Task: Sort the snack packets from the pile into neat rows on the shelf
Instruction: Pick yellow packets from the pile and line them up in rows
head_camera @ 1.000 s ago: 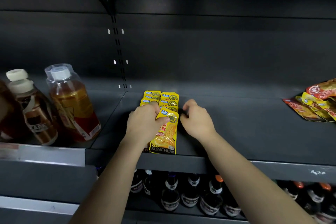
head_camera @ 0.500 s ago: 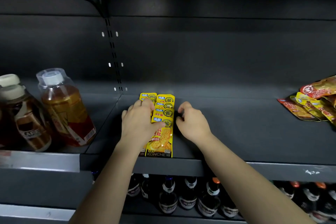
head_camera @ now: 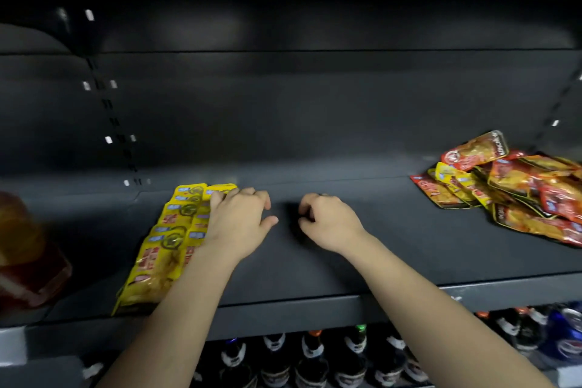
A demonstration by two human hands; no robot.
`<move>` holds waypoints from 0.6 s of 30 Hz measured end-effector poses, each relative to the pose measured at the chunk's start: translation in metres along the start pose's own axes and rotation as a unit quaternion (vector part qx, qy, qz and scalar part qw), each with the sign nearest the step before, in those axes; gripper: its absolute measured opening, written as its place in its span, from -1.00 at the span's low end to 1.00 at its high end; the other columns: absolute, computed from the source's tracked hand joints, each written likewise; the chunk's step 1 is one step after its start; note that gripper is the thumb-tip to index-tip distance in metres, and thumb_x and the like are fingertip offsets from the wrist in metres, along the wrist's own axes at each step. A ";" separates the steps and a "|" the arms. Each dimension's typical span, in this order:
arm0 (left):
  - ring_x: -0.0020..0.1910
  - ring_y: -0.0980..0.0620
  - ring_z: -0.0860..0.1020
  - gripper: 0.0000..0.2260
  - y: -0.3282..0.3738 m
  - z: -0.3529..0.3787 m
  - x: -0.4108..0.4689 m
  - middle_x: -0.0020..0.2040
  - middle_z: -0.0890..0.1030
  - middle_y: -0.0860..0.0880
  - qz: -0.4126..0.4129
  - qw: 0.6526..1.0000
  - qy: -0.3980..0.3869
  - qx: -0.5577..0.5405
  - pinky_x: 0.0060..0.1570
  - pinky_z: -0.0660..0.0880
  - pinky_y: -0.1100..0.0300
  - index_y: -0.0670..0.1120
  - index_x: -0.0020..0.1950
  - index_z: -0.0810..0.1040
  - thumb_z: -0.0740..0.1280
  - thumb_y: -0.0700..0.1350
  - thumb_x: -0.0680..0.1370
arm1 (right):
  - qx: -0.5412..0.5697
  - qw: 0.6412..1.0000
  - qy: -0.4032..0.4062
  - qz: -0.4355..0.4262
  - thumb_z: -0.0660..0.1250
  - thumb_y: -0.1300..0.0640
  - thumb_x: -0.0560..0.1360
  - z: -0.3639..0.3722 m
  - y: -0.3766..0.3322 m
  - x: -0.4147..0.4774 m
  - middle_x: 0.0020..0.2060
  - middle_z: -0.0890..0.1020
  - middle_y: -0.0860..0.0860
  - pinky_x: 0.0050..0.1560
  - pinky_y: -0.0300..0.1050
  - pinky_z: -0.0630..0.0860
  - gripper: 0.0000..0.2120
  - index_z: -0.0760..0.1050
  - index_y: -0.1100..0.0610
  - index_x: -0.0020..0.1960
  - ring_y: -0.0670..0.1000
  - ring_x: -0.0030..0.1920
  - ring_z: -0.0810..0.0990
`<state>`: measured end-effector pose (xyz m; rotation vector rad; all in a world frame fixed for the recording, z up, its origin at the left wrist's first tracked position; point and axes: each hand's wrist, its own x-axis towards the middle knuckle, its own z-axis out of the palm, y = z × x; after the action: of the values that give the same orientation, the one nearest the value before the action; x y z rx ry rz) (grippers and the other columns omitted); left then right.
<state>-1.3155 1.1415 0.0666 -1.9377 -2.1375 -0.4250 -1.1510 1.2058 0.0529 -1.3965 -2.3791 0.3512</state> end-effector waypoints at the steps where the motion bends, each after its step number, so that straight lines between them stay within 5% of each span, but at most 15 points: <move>1: 0.20 0.02 0.46 -0.77 0.011 0.001 0.006 0.11 0.54 0.10 0.007 1.000 -0.001 0.001 0.15 0.22 0.04 0.11 0.12 0.47 0.26 0.18 0.54 | -0.002 1.000 0.007 0.005 0.26 0.11 0.48 -0.007 0.012 0.000 0.03 0.56 0.04 -0.10 -0.15 0.41 -0.81 0.50 0.02 0.08 0.12 0.05 0.54; 18: 0.15 0.05 0.49 -0.83 0.220 0.031 0.096 0.07 0.53 0.11 0.120 0.991 -0.003 -0.063 0.17 0.21 0.08 0.07 0.15 0.49 0.23 0.06 0.59 | -0.071 0.986 0.148 0.040 0.29 0.01 0.48 -0.127 0.220 -0.021 -0.05 0.59 0.01 -0.20 -0.10 0.47 -0.87 0.56 0.04 -0.05 0.08 -0.04 0.57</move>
<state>-1.1061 1.2607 0.0852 -2.2324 -1.8899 -0.5182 -0.9146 1.2975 0.0793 -1.4932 -2.1436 -0.0077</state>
